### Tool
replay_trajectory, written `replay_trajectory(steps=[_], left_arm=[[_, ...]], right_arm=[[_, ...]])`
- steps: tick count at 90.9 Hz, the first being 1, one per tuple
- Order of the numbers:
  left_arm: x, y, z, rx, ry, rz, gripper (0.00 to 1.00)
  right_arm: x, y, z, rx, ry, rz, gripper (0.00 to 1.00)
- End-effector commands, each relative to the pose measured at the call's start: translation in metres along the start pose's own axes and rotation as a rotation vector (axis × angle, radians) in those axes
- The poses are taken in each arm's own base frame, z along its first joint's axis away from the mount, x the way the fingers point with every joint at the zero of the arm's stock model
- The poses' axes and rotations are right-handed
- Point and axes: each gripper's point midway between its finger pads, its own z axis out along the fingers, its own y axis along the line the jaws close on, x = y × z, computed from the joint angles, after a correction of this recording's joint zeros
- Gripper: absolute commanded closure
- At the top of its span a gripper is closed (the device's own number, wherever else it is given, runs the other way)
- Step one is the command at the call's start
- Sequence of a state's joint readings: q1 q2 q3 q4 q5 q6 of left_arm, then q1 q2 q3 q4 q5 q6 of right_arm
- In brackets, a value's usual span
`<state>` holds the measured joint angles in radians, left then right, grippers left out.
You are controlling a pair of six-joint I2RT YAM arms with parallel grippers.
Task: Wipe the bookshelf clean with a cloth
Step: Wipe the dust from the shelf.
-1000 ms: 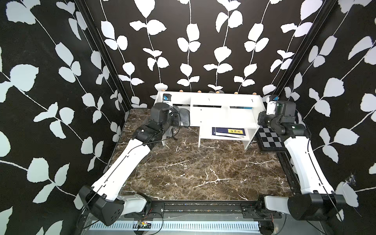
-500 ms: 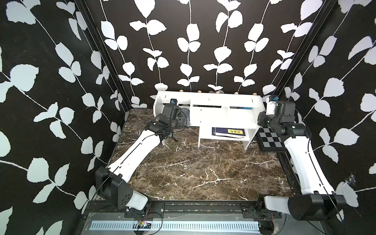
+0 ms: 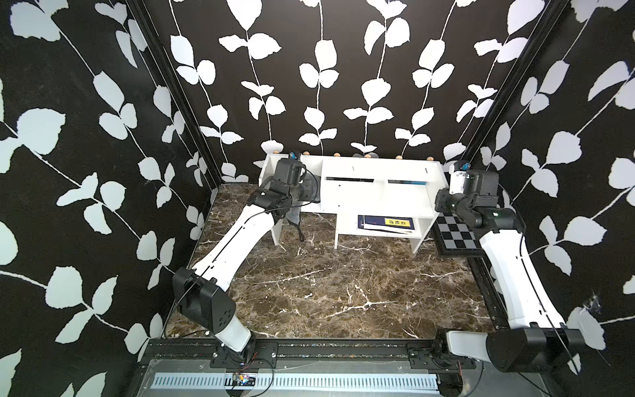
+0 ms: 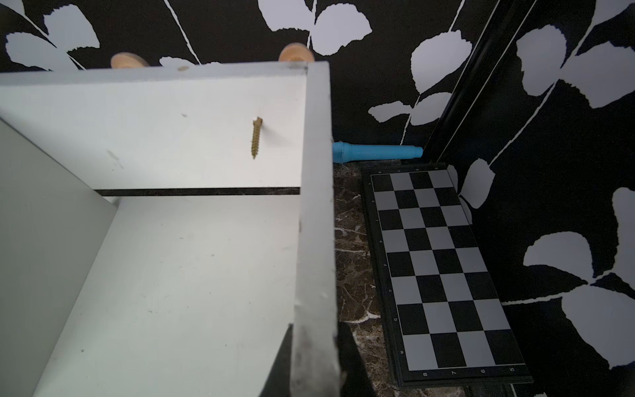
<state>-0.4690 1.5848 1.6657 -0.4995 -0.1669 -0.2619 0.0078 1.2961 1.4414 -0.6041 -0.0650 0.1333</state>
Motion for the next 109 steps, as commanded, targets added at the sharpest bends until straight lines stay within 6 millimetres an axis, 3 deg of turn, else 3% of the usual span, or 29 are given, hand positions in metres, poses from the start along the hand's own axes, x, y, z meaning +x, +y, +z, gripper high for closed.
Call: replay_trajectory(steps=[1,17,35,44,54,64,71,88,109], left_arm=[[-0.040,0.025,-0.013,-0.065,-0.122,-0.063,1.00],[-0.046,0.051,-0.027,-0.139,-0.167,-0.086,1.00],[-0.024,0.052,-0.013,-0.137,-0.120,-0.053,1.00],[-0.008,0.031,0.001,-0.033,-0.075,-0.084,1.00],[0.000,-0.009,0.004,0.079,-0.068,-0.035,1.00],[-0.002,-0.046,-0.002,0.184,-0.085,0.019,1.00],[-0.013,-0.056,-0.008,0.219,-0.102,0.035,1.00],[-0.063,-0.028,-0.026,0.062,-0.227,0.067,1.00],[-0.103,0.033,-0.058,-0.238,-0.346,0.082,1.00]], right_arm=[[-0.020,0.034,-0.002,-0.199,-0.059,0.099,1.00],[-0.026,0.043,0.005,-0.364,-0.070,0.154,1.00],[-0.027,0.039,0.005,-0.342,-0.066,0.184,1.00],[-0.027,0.038,0.001,-0.331,-0.067,0.192,1.00],[-0.026,0.036,-0.001,-0.315,-0.059,0.196,1.00],[-0.026,0.038,-0.005,-0.309,-0.059,0.193,1.00],[-0.028,0.038,-0.008,-0.299,-0.062,0.184,1.00],[-0.026,0.042,-0.011,-0.290,-0.057,0.164,1.00],[-0.019,0.043,-0.009,-0.284,-0.046,0.150,1.00]])
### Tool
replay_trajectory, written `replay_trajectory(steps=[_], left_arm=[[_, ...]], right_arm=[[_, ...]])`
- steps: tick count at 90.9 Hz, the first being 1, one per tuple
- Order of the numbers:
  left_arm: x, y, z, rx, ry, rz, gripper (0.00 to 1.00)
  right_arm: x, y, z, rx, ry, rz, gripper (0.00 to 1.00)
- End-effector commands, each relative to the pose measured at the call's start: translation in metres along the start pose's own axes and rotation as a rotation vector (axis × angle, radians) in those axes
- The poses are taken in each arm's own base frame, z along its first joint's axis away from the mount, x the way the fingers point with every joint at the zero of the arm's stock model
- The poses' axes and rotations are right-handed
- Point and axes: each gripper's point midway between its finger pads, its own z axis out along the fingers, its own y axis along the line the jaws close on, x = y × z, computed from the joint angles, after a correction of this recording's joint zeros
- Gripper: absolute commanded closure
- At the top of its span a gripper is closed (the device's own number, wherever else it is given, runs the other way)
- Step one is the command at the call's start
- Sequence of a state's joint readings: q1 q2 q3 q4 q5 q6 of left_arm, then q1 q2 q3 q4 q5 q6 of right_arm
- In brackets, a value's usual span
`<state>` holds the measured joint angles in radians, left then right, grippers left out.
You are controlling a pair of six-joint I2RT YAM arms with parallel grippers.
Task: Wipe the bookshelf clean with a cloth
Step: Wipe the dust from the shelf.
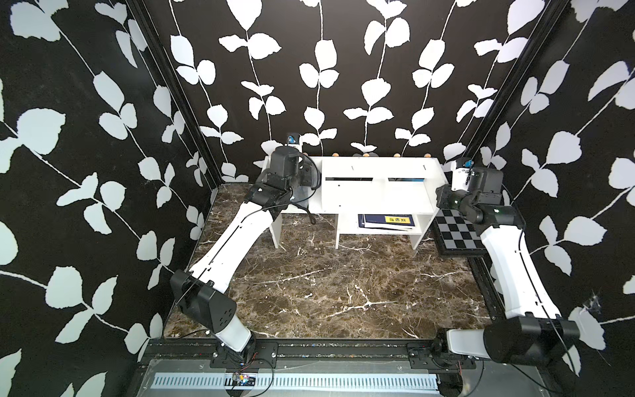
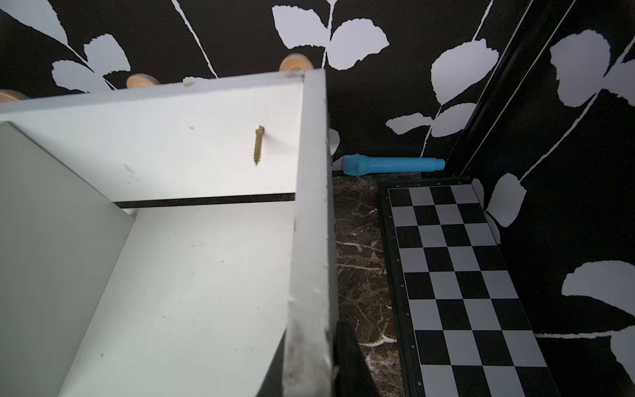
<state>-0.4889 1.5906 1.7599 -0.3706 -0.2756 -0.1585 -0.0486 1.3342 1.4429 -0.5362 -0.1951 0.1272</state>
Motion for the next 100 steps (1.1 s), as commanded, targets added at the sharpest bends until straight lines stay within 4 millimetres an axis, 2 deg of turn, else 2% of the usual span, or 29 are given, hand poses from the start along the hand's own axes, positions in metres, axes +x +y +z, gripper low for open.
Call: replay_trajectory(steps=[1,6,13,31,49,56,65,81,93,100], left_arm=[[-0.040,0.043,-0.026,-0.202,-0.118,0.040,1.00],[-0.039,0.054,-0.031,-0.245,-0.126,0.042,1.00],[-0.026,0.065,-0.029,-0.263,-0.099,0.031,1.00],[0.029,0.093,-0.027,-0.357,0.004,0.004,1.00],[0.088,0.082,-0.018,-0.278,0.103,-0.072,1.00],[0.102,0.076,-0.017,-0.256,0.127,-0.090,1.00],[0.110,0.059,-0.016,-0.199,0.138,-0.099,1.00],[0.115,0.011,-0.019,-0.059,0.137,-0.071,1.00],[0.102,-0.012,-0.021,0.051,0.118,-0.097,1.00],[0.083,-0.018,-0.021,0.075,0.088,-0.091,1.00]], right_arm=[[-0.009,0.045,-0.017,-0.199,-0.018,0.133,1.00],[-0.007,0.045,-0.016,-0.196,-0.018,0.132,1.00],[-0.006,0.043,-0.015,-0.190,-0.018,0.133,1.00],[-0.002,0.041,-0.013,-0.179,-0.015,0.131,1.00],[-0.001,0.038,-0.013,-0.159,-0.011,0.128,1.00],[-0.001,0.037,-0.013,-0.156,-0.010,0.132,1.00],[0.000,0.036,-0.013,-0.150,-0.010,0.134,1.00],[-0.002,0.034,-0.014,-0.137,-0.015,0.149,1.00],[-0.003,0.035,-0.013,-0.145,-0.014,0.165,1.00],[-0.002,0.036,-0.013,-0.149,-0.012,0.165,1.00]])
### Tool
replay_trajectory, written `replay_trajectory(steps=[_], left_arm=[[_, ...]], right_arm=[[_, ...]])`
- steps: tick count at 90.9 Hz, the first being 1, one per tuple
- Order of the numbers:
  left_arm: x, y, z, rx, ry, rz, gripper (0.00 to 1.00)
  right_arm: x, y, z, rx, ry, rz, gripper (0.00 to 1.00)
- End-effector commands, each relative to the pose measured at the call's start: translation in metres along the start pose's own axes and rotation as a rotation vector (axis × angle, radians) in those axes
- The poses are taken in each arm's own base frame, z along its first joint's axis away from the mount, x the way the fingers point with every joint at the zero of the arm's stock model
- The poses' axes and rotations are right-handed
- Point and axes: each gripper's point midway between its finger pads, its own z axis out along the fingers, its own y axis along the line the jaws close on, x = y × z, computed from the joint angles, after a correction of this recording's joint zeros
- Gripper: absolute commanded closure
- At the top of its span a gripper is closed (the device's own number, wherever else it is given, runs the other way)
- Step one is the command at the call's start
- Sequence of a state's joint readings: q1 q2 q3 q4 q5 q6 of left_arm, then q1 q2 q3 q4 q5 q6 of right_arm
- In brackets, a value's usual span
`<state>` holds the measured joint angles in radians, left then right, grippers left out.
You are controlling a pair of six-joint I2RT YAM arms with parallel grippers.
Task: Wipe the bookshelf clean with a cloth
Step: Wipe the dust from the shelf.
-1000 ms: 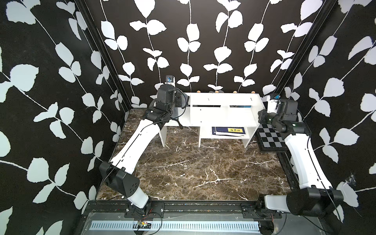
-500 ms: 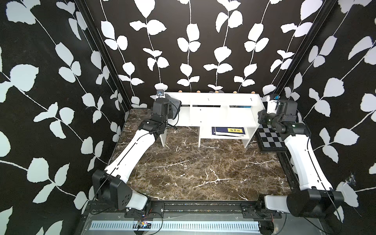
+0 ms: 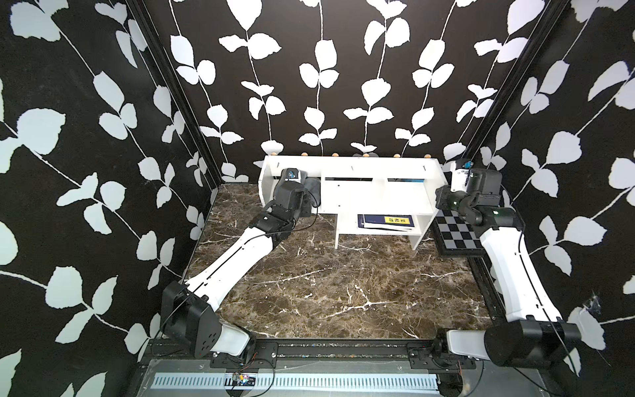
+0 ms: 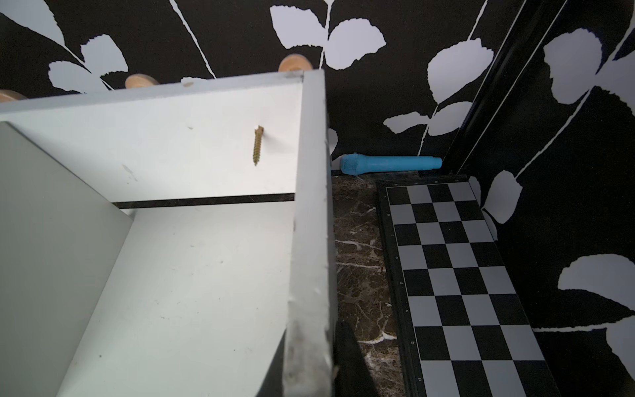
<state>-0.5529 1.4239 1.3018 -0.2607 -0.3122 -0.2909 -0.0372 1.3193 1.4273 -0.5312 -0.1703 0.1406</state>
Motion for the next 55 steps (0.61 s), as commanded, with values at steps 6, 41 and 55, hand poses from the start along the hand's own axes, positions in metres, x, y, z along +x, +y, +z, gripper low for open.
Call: replay_trajectory(steps=[6,41,55], left_arm=[[-0.052,-0.015,-0.016,0.071,-0.106,-0.004,1.00],[-0.131,0.040,-0.023,-0.188,-0.220,0.060,1.00],[-0.110,0.080,-0.029,-0.297,-0.190,0.019,1.00]], right_arm=[[-0.004,0.036,-0.012,-0.165,-0.007,0.159,1.00],[-0.002,0.036,-0.018,-0.161,-0.010,0.137,1.00],[-0.003,0.036,-0.019,-0.162,-0.011,0.134,1.00]])
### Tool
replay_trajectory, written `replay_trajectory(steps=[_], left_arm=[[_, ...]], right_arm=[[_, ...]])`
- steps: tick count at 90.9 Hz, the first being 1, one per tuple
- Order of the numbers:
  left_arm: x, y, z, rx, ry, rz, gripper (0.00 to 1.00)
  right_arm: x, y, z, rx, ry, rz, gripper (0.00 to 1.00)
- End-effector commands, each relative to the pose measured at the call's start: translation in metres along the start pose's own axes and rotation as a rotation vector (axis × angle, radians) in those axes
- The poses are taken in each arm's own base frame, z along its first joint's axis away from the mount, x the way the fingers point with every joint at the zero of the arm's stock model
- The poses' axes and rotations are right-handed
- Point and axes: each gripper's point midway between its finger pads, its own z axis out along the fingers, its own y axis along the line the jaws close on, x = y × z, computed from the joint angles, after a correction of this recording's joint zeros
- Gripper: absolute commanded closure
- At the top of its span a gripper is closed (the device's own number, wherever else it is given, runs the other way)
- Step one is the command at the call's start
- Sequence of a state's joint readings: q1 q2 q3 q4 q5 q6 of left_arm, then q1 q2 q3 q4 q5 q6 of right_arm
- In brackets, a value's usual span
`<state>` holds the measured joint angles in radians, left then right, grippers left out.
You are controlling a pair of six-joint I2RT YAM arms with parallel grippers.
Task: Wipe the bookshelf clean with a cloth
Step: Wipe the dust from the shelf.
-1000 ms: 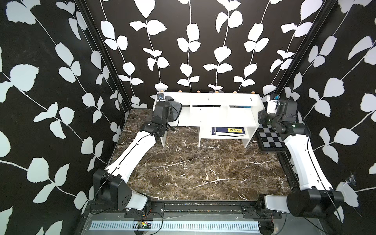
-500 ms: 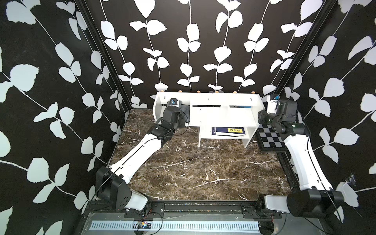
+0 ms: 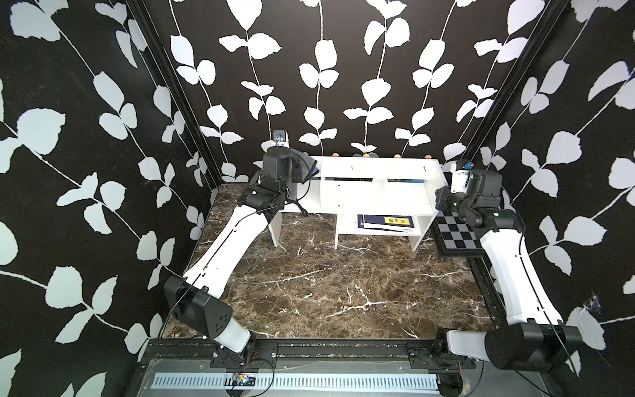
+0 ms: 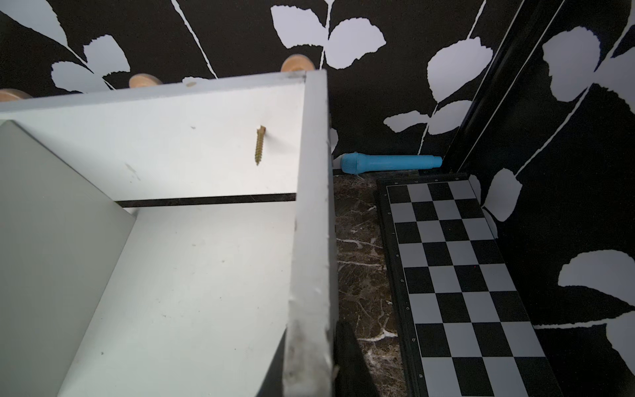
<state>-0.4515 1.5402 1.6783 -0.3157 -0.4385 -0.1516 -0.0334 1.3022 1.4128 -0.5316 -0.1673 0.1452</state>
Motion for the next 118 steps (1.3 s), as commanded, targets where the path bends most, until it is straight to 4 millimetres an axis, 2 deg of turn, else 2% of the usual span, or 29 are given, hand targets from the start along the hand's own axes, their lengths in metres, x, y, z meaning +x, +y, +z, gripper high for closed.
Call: replay_trajectory(steps=[1,11,22,34,43,61,74,88,100,118], left_arm=[[0.014,0.039,-0.010,-0.122,0.030,0.002,1.00],[0.035,0.052,-0.014,-0.159,0.067,0.011,1.00],[0.056,0.055,-0.016,-0.162,0.102,0.008,1.00],[0.085,0.041,-0.011,-0.091,0.158,-0.032,1.00],[0.099,0.025,-0.007,-0.043,0.177,-0.041,1.00],[0.101,-0.006,-0.007,0.046,0.163,-0.048,1.00],[0.097,-0.038,-0.007,0.138,0.146,-0.047,1.00],[0.083,-0.054,-0.010,0.179,0.130,-0.048,1.00],[0.053,-0.051,-0.015,0.172,0.072,-0.048,1.00],[0.004,-0.032,-0.023,0.088,-0.028,-0.034,1.00]], right_arm=[[-0.006,0.035,-0.015,-0.161,-0.008,0.132,1.00],[-0.004,0.034,-0.014,-0.158,-0.004,0.133,1.00],[-0.003,0.033,-0.011,-0.156,0.002,0.136,1.00],[-0.001,0.032,-0.007,-0.152,0.011,0.144,1.00],[0.000,0.034,-0.003,-0.177,0.013,0.145,1.00],[0.000,0.034,0.005,-0.234,0.030,0.161,1.00],[-0.001,0.034,0.004,-0.236,0.024,0.164,1.00],[-0.002,0.034,0.001,-0.237,0.020,0.164,1.00],[-0.004,0.035,-0.002,-0.235,0.016,0.163,1.00],[-0.003,0.034,-0.005,-0.231,0.016,0.160,1.00]])
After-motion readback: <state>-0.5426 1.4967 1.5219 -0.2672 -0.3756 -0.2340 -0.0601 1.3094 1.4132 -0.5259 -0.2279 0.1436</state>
